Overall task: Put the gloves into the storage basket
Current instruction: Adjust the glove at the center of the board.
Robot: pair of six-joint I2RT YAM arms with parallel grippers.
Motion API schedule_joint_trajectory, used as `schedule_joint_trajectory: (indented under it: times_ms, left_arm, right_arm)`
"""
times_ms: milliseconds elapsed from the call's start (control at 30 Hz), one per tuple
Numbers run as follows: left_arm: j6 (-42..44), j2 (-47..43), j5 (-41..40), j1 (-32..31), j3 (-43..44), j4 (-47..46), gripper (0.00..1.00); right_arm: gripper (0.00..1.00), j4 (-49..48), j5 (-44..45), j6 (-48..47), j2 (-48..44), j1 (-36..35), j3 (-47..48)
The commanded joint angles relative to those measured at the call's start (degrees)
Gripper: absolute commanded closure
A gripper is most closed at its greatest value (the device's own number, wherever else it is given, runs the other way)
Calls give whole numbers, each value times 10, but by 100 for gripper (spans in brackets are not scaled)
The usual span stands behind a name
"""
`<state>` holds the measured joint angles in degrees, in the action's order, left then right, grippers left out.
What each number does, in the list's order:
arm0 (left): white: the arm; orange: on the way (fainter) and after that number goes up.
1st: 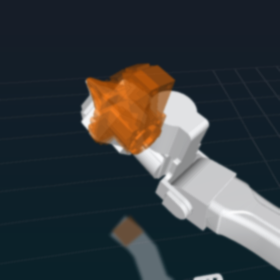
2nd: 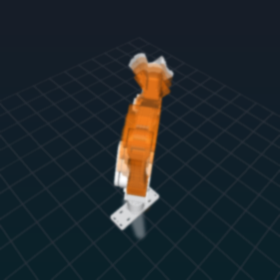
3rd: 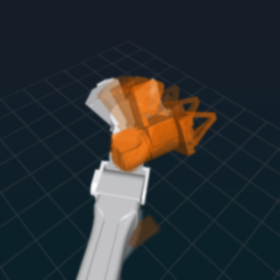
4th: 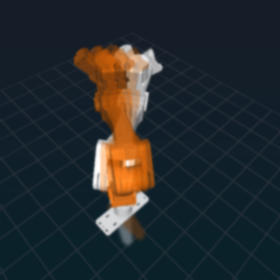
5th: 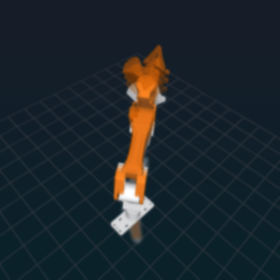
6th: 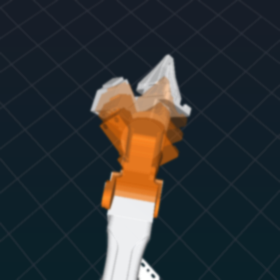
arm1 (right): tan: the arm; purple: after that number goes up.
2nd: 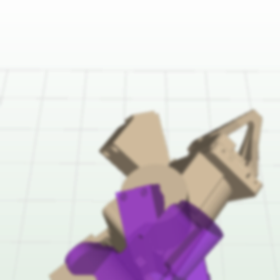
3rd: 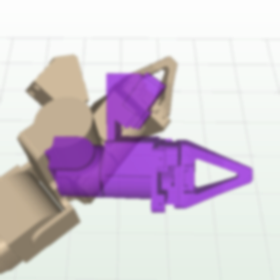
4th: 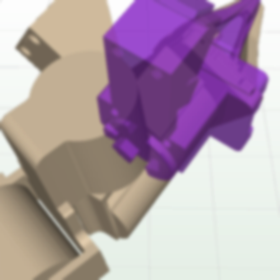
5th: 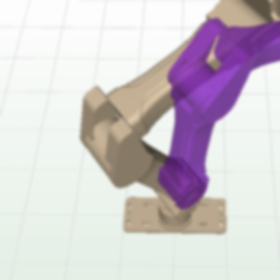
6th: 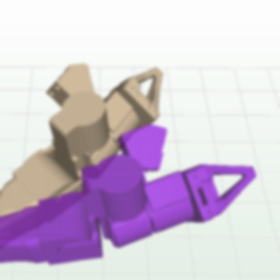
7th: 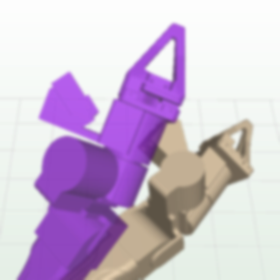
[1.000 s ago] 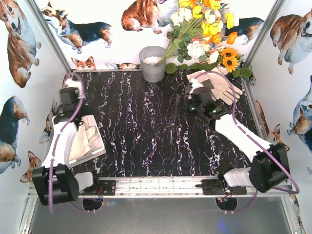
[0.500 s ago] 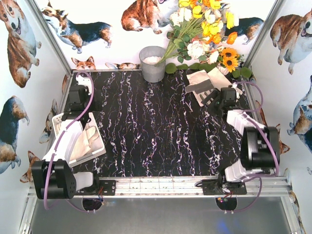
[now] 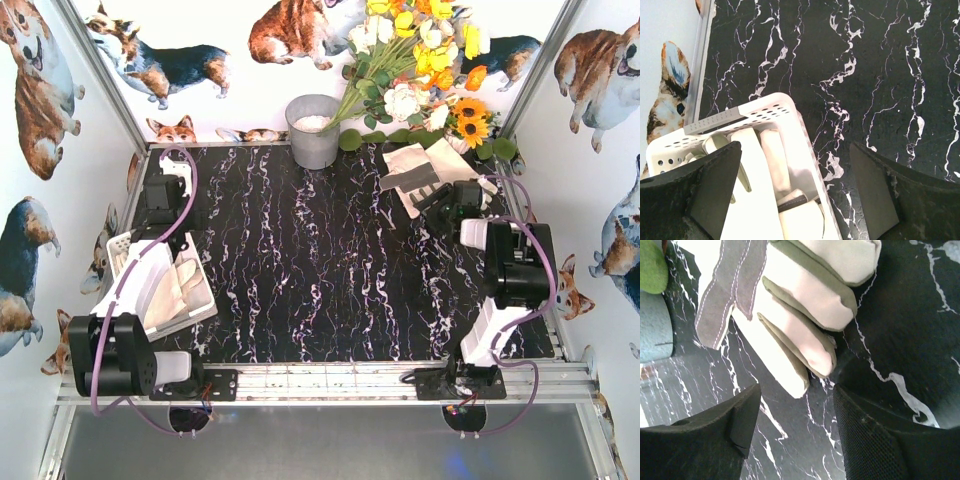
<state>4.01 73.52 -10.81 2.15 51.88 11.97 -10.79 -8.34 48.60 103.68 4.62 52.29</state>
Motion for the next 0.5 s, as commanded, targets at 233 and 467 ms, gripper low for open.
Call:
schedule_joint_trajectory:
  times_ms: [233, 467]
  left_arm:
    - [18, 1, -2, -3, 18, -9, 16]
    - [31, 0, 6, -3, 17, -11, 15]
  right_arm:
    - [47, -76, 47, 41, 43, 7, 23]
    - [61, -67, 63, 39, 54, 9, 32]
